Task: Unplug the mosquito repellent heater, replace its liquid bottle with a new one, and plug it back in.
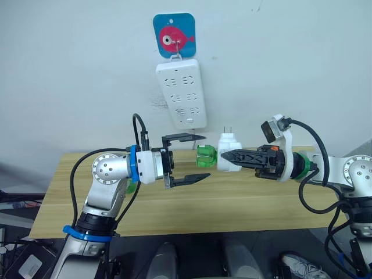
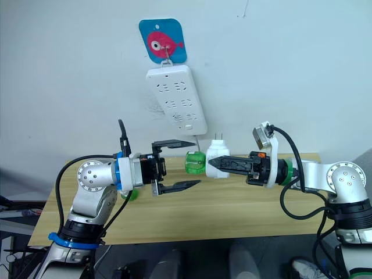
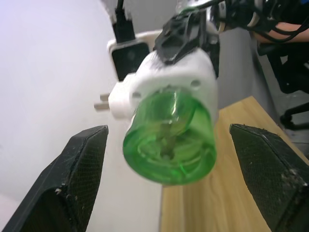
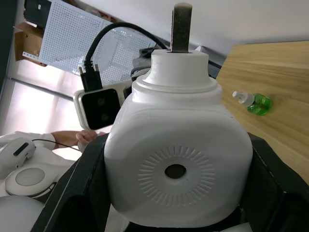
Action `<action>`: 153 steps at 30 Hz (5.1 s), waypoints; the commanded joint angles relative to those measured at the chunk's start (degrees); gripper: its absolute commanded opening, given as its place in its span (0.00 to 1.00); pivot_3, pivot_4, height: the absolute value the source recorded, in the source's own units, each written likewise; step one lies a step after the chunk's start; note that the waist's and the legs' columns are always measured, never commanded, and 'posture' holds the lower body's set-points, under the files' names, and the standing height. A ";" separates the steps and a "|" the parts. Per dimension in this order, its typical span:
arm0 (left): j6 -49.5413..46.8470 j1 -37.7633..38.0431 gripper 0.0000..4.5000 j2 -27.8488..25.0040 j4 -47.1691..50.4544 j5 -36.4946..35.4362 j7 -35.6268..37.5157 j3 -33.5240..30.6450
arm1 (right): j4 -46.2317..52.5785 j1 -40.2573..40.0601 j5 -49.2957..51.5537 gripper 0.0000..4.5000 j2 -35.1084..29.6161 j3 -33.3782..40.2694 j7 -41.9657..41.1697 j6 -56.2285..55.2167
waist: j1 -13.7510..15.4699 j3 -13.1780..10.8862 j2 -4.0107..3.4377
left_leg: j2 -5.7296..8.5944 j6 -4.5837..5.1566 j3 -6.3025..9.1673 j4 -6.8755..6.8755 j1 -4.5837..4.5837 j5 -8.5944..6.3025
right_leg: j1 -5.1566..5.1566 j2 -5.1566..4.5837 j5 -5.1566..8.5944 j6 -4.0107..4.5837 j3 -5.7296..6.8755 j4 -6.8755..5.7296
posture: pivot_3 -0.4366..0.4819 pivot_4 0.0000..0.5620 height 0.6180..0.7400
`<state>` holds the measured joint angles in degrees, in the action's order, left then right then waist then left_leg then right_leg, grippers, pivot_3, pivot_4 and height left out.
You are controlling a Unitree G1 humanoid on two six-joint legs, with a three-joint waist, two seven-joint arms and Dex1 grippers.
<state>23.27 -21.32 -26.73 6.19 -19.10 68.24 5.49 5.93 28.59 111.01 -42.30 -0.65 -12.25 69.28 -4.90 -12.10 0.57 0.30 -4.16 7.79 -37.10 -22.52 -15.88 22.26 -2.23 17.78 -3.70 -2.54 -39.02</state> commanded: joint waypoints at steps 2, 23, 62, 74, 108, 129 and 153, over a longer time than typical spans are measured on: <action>3.07 -1.88 0.74 -0.13 -0.81 -0.14 0.12 0.49 | 0.95 0.34 1.99 0.67 -0.12 2.11 -0.08 -0.62 | -0.01 0.00 0.00 | 0.00 0.00 0.01 0.00 0.01 0.00 | 0.00 0.01 0.00 0.00 0.01 -0.02 | 0.34 0.37 0.95; -88.69 -25.52 0.49 -13.27 -1.52 -37.60 -1.30 1.03 | 2.18 0.83 1.99 0.67 -0.84 1.78 -0.81 0.12 | -1.72 -0.41 -0.09 | 0.00 0.02 0.16 0.03 0.00 0.01 | 0.01 0.09 0.02 -0.02 0.14 -0.02 | 0.34 0.38 0.95; 3.82 -6.53 0.58 -0.07 -5.58 -2.46 5.75 0.69 | 1.67 0.80 1.99 0.67 -1.44 2.15 -0.70 -0.15 | -0.14 -0.46 -0.11 | -0.01 0.02 0.02 -0.03 -0.09 0.02 | 0.06 0.03 -0.02 0.02 0.04 -0.01 | 0.34 0.38 0.95; -53.84 -13.14 0.49 -10.06 -0.63 -23.52 -3.30 -0.10 | 3.27 0.39 1.99 0.67 -2.88 1.74 -1.74 0.73 | -0.60 -0.50 -0.09 | -0.02 0.03 0.15 -0.05 -0.10 0.02 | 0.06 0.06 -0.02 0.01 0.10 -0.07 | 0.35 0.39 0.95; -5.29 -4.37 1.00 -3.07 -1.51 -3.11 4.52 -1.46 | 6.00 -1.63 1.99 0.67 -5.89 0.41 -4.05 -0.31 | 0.07 -0.76 -0.14 | -0.01 0.03 0.03 -0.05 -0.14 0.03 | 0.08 0.01 -0.02 0.02 0.04 0.02 | 0.34 0.38 0.95; -3.40 -3.11 0.49 -1.43 1.88 -4.58 3.60 1.17 | 5.12 -0.18 1.99 0.67 -5.03 0.08 -2.81 -0.80 | -0.12 -0.76 -0.14 | -0.01 0.03 0.05 -0.06 -0.13 0.03 | 0.06 0.03 -0.02 0.02 0.06 -0.02 | 0.34 0.39 0.95; -75.04 -15.51 0.77 -13.96 2.44 -31.06 -1.33 -0.45 | 6.17 -1.71 1.99 0.67 -6.33 0.32 -3.20 -1.03 | -1.43 -0.91 -0.18 | -0.04 0.04 0.11 0.00 -0.10 0.05 | 0.09 0.07 -0.01 0.01 0.11 0.00 | 0.34 0.40 0.95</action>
<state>-54.99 -37.13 -40.20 7.19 -52.34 66.30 6.73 9.82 26.74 111.45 -48.39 -1.59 -14.56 67.97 -6.33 -13.01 0.39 0.26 -4.12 7.89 -37.11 -22.62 -15.82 22.35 -2.16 17.77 -3.69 -2.44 -39.02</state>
